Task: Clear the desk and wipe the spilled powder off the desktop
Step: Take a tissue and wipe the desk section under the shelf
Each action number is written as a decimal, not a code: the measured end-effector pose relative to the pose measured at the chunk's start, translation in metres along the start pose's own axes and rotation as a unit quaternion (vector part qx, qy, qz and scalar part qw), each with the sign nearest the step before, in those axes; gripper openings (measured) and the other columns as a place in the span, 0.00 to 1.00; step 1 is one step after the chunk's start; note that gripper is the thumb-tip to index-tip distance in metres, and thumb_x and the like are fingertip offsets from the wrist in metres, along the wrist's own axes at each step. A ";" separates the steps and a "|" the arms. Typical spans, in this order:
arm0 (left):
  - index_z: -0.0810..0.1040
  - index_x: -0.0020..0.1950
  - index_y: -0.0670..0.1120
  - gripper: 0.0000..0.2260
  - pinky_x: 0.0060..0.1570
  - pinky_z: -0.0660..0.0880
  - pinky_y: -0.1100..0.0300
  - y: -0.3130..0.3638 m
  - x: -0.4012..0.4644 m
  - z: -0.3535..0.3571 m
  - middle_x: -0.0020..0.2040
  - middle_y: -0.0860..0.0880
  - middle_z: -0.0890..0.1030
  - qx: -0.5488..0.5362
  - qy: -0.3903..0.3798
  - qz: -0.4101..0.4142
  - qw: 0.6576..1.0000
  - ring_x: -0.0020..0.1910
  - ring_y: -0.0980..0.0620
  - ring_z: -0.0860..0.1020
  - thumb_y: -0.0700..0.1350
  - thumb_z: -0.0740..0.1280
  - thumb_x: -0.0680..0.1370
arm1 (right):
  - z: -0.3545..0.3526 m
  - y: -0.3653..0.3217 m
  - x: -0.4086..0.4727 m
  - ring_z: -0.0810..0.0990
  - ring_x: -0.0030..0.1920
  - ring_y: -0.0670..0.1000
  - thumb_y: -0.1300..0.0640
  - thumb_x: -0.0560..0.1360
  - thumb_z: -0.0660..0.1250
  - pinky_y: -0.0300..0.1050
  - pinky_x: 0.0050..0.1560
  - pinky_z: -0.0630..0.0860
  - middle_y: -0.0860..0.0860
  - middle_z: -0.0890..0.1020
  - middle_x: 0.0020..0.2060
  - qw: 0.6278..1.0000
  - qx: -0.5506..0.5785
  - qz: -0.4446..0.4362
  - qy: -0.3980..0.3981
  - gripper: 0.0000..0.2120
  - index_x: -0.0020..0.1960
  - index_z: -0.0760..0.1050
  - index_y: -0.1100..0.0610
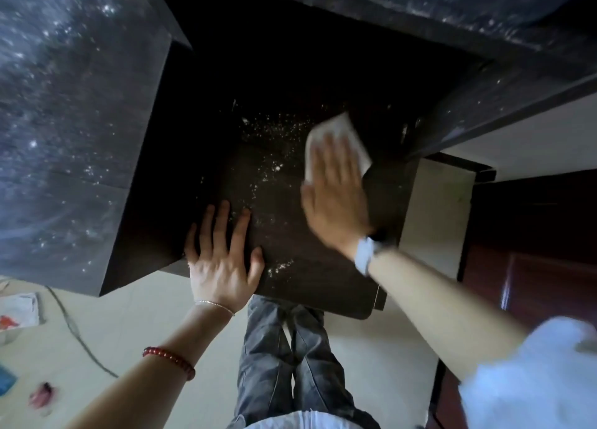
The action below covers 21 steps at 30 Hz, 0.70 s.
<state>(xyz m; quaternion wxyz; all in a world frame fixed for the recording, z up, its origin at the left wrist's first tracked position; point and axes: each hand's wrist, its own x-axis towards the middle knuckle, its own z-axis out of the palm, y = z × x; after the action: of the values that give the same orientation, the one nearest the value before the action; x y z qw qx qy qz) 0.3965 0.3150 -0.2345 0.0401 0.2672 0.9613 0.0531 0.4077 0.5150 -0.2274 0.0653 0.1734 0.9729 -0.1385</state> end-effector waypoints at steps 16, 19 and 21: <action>0.69 0.66 0.45 0.24 0.68 0.52 0.47 0.001 0.000 -0.001 0.67 0.38 0.70 -0.017 0.008 -0.011 1.000 0.68 0.41 0.62 0.54 0.56 0.72 | -0.022 0.026 0.022 0.43 0.73 0.65 0.44 0.78 0.42 0.55 0.72 0.40 0.69 0.47 0.72 0.980 -0.008 0.199 -0.030 0.35 0.72 0.44 0.71; 0.68 0.66 0.46 0.24 0.68 0.52 0.48 0.001 0.000 0.000 0.67 0.38 0.70 -0.016 0.016 -0.011 1.000 0.68 0.41 0.62 0.54 0.56 0.72 | -0.031 0.038 0.060 0.41 0.73 0.64 0.46 0.80 0.47 0.55 0.72 0.38 0.68 0.45 0.73 0.972 0.013 0.230 -0.039 0.33 0.72 0.43 0.70; 0.67 0.66 0.46 0.24 0.67 0.53 0.47 0.001 0.000 0.000 0.67 0.38 0.70 -0.018 0.013 -0.011 1.000 0.68 0.41 0.62 0.54 0.56 0.72 | -0.022 0.033 0.053 0.41 0.73 0.64 0.46 0.79 0.47 0.55 0.72 0.37 0.67 0.45 0.73 0.972 0.014 0.236 -0.014 0.33 0.73 0.44 0.69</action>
<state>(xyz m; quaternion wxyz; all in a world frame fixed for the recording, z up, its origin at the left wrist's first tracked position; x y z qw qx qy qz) 0.3965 0.3158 -0.2345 0.0333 0.2555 0.9635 0.0730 0.3679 0.5684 -0.2236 0.1074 0.3971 0.9014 -0.1349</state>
